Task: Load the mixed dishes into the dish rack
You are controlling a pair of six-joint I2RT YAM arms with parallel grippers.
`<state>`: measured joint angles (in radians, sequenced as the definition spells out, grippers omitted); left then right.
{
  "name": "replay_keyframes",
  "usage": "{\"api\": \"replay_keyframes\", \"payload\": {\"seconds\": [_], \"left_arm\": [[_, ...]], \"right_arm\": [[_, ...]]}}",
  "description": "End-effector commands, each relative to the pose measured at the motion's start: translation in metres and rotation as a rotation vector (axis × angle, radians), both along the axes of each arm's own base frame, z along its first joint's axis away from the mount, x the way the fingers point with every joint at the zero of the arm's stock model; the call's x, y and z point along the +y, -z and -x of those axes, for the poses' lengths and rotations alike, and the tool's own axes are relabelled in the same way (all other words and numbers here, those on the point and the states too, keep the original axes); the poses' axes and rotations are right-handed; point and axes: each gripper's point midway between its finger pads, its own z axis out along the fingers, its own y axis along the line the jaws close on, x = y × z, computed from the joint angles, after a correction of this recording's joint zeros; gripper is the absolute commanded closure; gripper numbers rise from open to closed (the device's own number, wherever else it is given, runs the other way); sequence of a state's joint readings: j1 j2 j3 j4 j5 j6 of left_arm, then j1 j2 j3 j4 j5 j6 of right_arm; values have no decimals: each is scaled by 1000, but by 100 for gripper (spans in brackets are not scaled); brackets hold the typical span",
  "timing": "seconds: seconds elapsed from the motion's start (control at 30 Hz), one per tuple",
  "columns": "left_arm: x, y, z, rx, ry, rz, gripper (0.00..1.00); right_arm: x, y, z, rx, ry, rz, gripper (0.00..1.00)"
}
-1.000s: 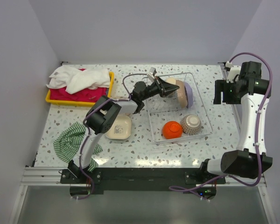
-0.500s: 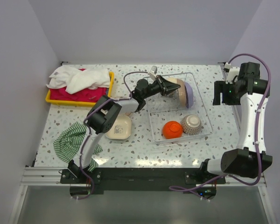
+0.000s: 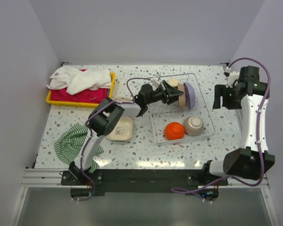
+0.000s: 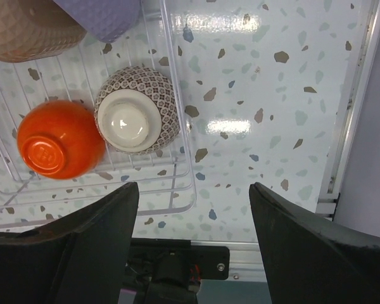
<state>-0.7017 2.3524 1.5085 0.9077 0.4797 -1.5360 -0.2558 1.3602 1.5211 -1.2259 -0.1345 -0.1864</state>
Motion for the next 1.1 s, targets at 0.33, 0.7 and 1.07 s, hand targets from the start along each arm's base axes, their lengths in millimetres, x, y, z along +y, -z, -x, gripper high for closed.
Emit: {"api": "replay_keyframes", "payload": {"seconds": [0.33, 0.7, 1.07], "left_arm": [[72, -23, 16, -184, 31, -378, 26], [203, -17, 58, -663, 478, -823, 27], [335, 21, 179, -1285, 1004, -1172, 25]], "right_arm": [[25, -8, -23, -97, -8, -159, 25], [51, -22, -46, -201, -137, -267, 29], [90, -21, -67, -277, -212, -373, 34]]}}
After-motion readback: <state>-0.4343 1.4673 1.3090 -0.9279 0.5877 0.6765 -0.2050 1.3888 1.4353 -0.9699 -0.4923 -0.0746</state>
